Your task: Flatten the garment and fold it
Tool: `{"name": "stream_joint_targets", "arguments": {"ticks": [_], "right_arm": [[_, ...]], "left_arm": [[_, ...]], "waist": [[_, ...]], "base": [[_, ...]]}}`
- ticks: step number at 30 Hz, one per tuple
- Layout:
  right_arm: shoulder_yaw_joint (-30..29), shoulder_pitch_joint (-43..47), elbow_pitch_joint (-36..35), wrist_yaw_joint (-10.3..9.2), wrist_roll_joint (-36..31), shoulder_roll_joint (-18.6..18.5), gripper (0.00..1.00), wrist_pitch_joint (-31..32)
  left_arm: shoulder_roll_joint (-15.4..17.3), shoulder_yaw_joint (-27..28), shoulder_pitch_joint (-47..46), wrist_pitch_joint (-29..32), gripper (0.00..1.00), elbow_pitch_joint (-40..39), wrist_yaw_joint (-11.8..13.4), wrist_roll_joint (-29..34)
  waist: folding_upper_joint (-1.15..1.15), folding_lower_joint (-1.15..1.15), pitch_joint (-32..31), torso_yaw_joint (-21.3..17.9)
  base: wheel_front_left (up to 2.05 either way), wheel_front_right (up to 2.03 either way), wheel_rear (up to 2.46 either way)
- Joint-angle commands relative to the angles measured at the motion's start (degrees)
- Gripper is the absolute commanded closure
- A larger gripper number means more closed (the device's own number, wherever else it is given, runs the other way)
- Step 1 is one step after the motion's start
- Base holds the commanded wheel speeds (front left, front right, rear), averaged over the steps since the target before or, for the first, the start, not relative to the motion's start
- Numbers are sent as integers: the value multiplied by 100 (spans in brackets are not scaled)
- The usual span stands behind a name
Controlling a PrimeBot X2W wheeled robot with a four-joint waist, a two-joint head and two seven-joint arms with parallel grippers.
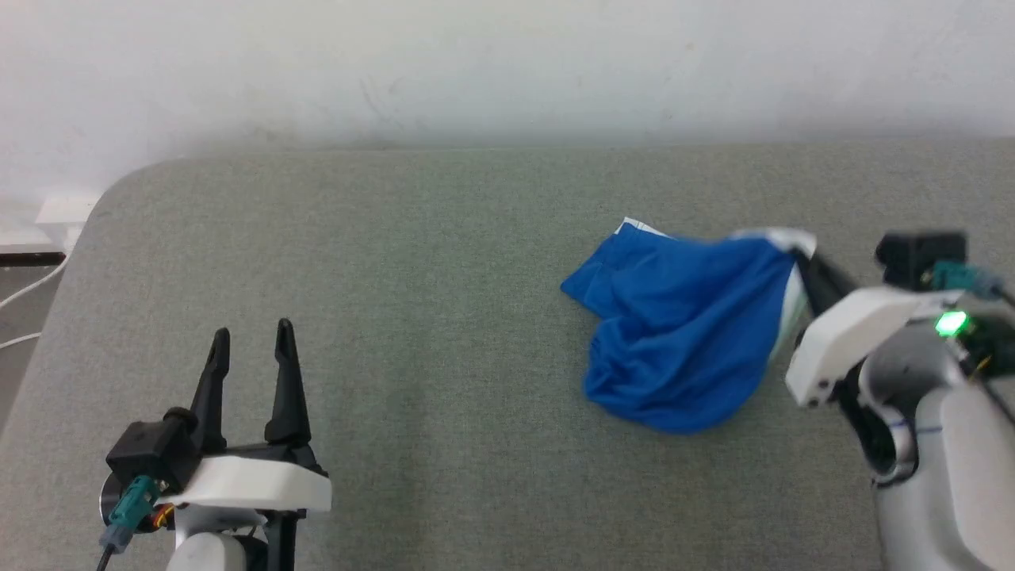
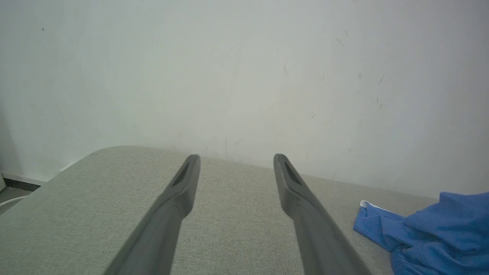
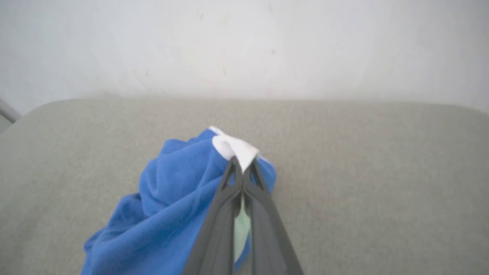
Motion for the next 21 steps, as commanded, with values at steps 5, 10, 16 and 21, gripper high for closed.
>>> {"name": "stream_joint_targets", "arguments": {"ticks": [5,10,16,21], "right_arm": [[507,-658,-728,-5,-642,9,100,-209],[2227,-784,-672,-5,-432,-82,100,157],[4461,-510,194,-5,605,-428,100,688],[5006,-363,402,-5,1302,-593,0,597]], "left_arm": [[-20,-46,-81,-27,0,15,-61,25],[-21,-91,-67,-27,0,19,-53,-12],[-22,-180,-75,-27,0,101,-35,-57],[-22,-226,-63,-27,0,144,-28,-66]], "waist": [[0,0,-5,60],[0,0,23,125],[0,0,28,217],[0,0,-17,241]], "base": [[0,0,0],[0,0,0],[0,0,0],[0,0,0]]}}
